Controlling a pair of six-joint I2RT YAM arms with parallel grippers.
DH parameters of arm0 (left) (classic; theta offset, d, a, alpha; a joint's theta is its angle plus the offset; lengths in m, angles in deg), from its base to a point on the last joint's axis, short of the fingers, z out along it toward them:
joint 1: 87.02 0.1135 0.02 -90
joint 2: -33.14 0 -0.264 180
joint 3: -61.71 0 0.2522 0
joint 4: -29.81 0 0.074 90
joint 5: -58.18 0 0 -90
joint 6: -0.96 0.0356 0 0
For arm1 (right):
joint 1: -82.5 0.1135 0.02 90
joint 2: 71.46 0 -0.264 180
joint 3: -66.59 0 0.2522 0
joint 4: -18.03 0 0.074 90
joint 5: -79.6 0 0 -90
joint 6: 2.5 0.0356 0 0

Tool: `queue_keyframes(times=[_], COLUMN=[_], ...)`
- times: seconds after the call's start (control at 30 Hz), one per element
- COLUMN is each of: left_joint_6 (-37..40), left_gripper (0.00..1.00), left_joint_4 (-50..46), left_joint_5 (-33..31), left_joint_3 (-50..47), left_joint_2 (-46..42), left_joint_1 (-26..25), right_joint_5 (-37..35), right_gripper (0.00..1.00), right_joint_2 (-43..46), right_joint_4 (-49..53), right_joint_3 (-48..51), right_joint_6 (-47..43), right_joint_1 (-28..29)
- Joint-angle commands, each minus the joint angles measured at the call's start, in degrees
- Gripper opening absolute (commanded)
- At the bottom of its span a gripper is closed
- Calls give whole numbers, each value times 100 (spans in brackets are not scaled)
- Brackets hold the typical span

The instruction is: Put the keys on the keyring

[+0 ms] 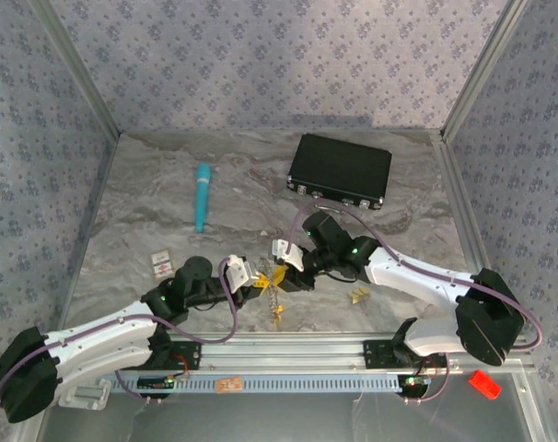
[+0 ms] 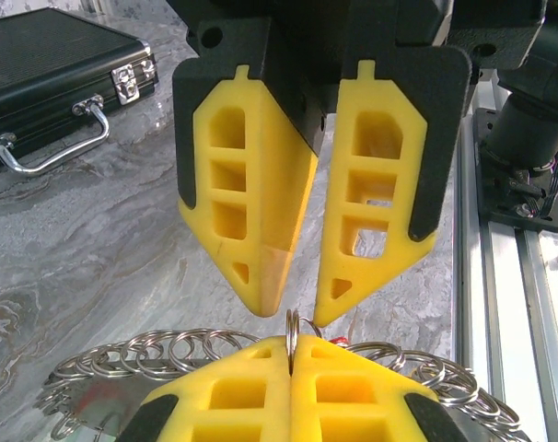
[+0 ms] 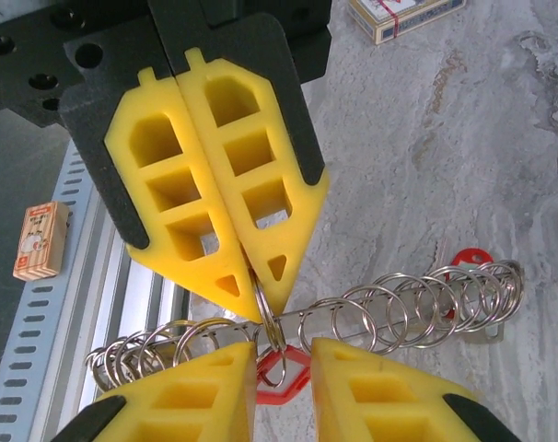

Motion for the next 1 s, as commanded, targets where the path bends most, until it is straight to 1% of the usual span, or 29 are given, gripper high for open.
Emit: queue_keyframes(times=[0.0,0.13,0.2,0.27,0.33,0.37,0.4,0.43,0.5,0.6,0.67,0.8,0.9,0.97], left_joint_6=[94,90,95,77,19,-14,-19,-23,-4,20,71,65,69,97], left_gripper=[0,0,0,0,1,8,20,27,29,30,28,25,20,14], left_joint_4=[388,395,395,392,310,233,160,75,-81,-364,-546,-572,-585,-586], left_joint_5=[140,138,132,97,-94,-207,-279,-323,-325,-316,-299,-281,-239,-202], left_joint_3=[-50,-61,-62,-64,-41,-23,-2,21,88,222,297,308,316,316], left_joint_2=[-91,-95,-102,-106,-111,-115,-107,-105,-90,-50,-44,-41,-53,-49], left_joint_1=[-25,-25,-25,-25,-25,-25,-25,-28,-24,-31,-33,-31,-31,-32], right_joint_5=[169,235,268,273,247,174,102,-15,-256,-636,-805,-947,-993,-971], right_gripper=[21,16,11,1,0,0,0,0,0,0,0,0,0,0], right_joint_2=[-119,-248,-293,-302,-281,-264,-254,-253,-275,-417,-534,-680,-753,-756], right_joint_4=[-223,-370,-384,-370,-228,-108,37,234,628,1276,1616,1900,2003,1985], right_joint_3=[-5,-30,-66,-89,-133,-177,-230,-317,-497,-832,-1049,-1298,-1443,-1461], right_joint_6=[112,142,154,139,86,21,-56,-165,-386,-755,-957,-1153,-1223,-1221], right_joint_1=[29,37,37,37,28,39,46,74,135,284,375,491,563,593])
